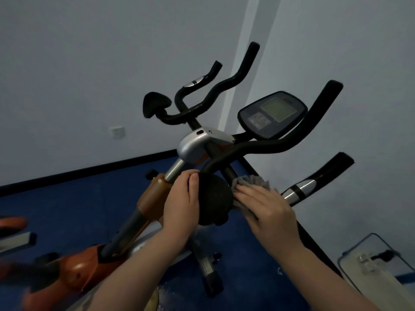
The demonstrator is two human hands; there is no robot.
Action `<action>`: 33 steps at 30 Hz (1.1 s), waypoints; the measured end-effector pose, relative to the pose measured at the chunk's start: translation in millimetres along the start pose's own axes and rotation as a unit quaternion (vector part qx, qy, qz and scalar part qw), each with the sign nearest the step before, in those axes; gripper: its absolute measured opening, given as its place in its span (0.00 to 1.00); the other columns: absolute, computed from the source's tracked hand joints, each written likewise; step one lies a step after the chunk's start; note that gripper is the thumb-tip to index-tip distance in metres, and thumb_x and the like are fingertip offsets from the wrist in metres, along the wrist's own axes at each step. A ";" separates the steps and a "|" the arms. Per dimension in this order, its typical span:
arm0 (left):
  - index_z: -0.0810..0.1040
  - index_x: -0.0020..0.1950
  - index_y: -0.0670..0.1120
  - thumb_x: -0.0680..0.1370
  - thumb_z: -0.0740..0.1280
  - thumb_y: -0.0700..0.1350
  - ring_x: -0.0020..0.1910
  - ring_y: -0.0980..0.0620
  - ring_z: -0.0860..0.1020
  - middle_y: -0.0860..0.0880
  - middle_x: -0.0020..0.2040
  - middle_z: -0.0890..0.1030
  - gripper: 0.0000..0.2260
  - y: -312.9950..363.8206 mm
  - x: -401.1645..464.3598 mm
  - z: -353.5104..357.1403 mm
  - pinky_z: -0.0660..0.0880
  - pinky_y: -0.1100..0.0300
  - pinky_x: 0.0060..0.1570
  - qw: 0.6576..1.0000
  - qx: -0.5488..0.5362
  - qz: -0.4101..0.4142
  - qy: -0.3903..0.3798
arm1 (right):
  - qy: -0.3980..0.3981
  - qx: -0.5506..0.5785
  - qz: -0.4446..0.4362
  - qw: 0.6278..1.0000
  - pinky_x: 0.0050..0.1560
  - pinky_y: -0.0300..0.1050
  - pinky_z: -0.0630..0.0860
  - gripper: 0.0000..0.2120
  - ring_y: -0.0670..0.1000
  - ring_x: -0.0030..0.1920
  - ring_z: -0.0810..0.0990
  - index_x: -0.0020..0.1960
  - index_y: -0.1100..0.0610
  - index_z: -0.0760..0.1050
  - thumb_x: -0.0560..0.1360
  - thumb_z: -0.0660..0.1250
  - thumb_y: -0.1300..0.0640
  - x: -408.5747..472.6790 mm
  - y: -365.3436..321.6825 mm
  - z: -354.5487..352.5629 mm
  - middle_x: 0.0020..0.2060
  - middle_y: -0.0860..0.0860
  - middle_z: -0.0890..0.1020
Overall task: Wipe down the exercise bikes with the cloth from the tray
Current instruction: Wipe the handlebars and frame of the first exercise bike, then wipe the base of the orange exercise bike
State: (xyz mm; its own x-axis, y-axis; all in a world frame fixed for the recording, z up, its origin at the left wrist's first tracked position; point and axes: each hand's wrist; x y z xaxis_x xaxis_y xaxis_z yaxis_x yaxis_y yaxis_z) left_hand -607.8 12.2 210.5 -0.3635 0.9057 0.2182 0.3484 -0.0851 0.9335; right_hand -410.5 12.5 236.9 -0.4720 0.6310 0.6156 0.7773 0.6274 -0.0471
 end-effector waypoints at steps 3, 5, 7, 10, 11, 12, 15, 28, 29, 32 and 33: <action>0.74 0.50 0.60 0.79 0.50 0.62 0.44 0.63 0.78 0.60 0.44 0.79 0.15 -16.1 -26.6 -11.2 0.78 0.56 0.45 0.999 0.011 -0.015 -0.032 | 0.042 -0.002 -0.025 0.999 0.59 0.49 0.73 0.11 0.50 0.58 0.80 0.57 0.56 0.82 0.74 0.72 0.60 -9.9 0.1 6.8 0.56 0.49 0.83; 0.75 0.49 0.60 0.78 0.49 0.63 0.44 0.62 0.78 0.57 0.44 0.79 0.16 -34.7 -54.7 -23.9 0.78 0.56 0.46 0.998 0.040 -0.028 -0.037 | 0.061 0.017 -0.033 0.997 0.62 0.52 0.72 0.10 0.49 0.59 0.79 0.57 0.57 0.81 0.76 0.69 0.59 -18.5 -2.4 11.3 0.56 0.50 0.83; 0.76 0.50 0.60 0.78 0.48 0.65 0.45 0.63 0.78 0.55 0.44 0.80 0.19 -52.8 -85.0 -39.4 0.76 0.59 0.46 0.995 0.061 -0.065 -0.042 | 0.071 0.026 -0.035 0.997 0.63 0.54 0.71 0.11 0.49 0.60 0.79 0.58 0.57 0.81 0.77 0.69 0.58 -30.5 -6.4 13.7 0.56 0.50 0.83; 0.77 0.47 0.60 0.75 0.48 0.67 0.45 0.65 0.78 0.57 0.44 0.81 0.21 -73.0 -123.3 -63.8 0.76 0.60 0.46 0.986 0.078 -0.144 -0.036 | 0.081 0.043 0.013 0.996 0.60 0.53 0.74 0.12 0.48 0.58 0.80 0.58 0.57 0.81 0.75 0.70 0.58 -50.0 -19.7 15.1 0.56 0.50 0.83; 0.77 0.46 0.60 0.75 0.49 0.66 0.45 0.65 0.78 0.58 0.44 0.81 0.20 -78.4 -133.5 -70.5 0.76 0.59 0.47 0.982 0.081 -0.167 -0.031 | 0.077 0.060 0.043 0.994 0.58 0.52 0.75 0.13 0.48 0.56 0.80 0.58 0.58 0.81 0.74 0.72 0.57 -56.3 -26.3 15.5 0.56 0.51 0.83; 0.78 0.46 0.59 0.77 0.51 0.64 0.46 0.64 0.78 0.58 0.45 0.81 0.18 -84.1 -142.3 -76.8 0.76 0.57 0.49 0.978 0.080 -0.189 -0.025 | 0.066 0.089 0.079 0.991 0.56 0.49 0.76 0.14 0.47 0.55 0.80 0.58 0.58 0.80 0.73 0.73 0.57 -62.9 -33.9 15.9 0.55 0.51 0.83; 0.79 0.46 0.57 0.81 0.56 0.55 0.48 0.58 0.79 0.55 0.46 0.82 0.13 -99.9 -166.2 -94.7 0.75 0.49 0.55 0.966 0.074 -0.246 -0.014 | -0.021 0.202 0.195 0.960 0.52 0.40 0.75 0.18 0.47 0.53 0.80 0.59 0.56 0.80 0.70 0.73 0.54 -88.1 -64.0 20.7 0.54 0.50 0.83; 0.78 0.45 0.53 0.81 0.60 0.50 0.42 0.59 0.78 0.54 0.43 0.81 0.09 -131.8 -319.0 -298.3 0.75 0.61 0.42 0.931 0.145 -0.333 0.045 | -0.334 0.353 0.242 0.840 0.45 0.42 0.79 0.08 0.40 0.44 0.80 0.51 0.40 0.79 0.72 0.71 0.48 -149.7 -303.7 58.1 0.41 0.37 0.83; 0.78 0.45 0.53 0.81 0.60 0.50 0.41 0.58 0.78 0.53 0.43 0.81 0.10 -135.2 -337.0 -318.5 0.76 0.58 0.42 0.925 0.144 -0.347 0.063 | -0.350 0.358 0.233 0.833 0.45 0.43 0.79 0.07 0.40 0.43 0.80 0.49 0.39 0.79 0.72 0.71 0.47 -155.1 -329.6 59.6 0.41 0.37 0.83; 0.78 0.45 0.53 0.81 0.59 0.50 0.42 0.57 0.79 0.53 0.43 0.81 0.10 -146.6 -386.4 -371.6 0.77 0.54 0.44 0.905 0.140 -0.390 0.100 | -0.392 0.378 0.202 0.814 0.45 0.43 0.79 0.06 0.39 0.43 0.80 0.47 0.37 0.78 0.71 0.71 0.45 -169.4 -404.5 63.7 0.40 0.37 0.83; 0.78 0.45 0.54 0.81 0.59 0.51 0.42 0.57 0.79 0.53 0.43 0.81 0.09 -150.2 -401.6 -386.3 0.76 0.55 0.44 0.898 0.140 -0.403 0.106 | -0.401 0.381 0.197 0.809 0.45 0.43 0.78 0.05 0.40 0.43 0.80 0.47 0.38 0.78 0.71 0.71 0.45 -173.0 -426.7 64.0 0.40 0.37 0.82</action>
State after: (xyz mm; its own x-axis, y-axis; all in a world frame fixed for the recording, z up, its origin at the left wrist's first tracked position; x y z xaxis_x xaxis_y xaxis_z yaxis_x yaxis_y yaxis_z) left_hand -847.9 -499.2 92.6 -0.7411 0.5242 -0.4194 0.0913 0.6976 0.7106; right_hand -687.1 -335.2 100.2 -0.6054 0.7525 -0.2594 0.5946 0.2109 -0.7758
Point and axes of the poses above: each hand's wrist, its own x-axis towards the middle knuckle, its own z-axis out of the palm, y = z × x
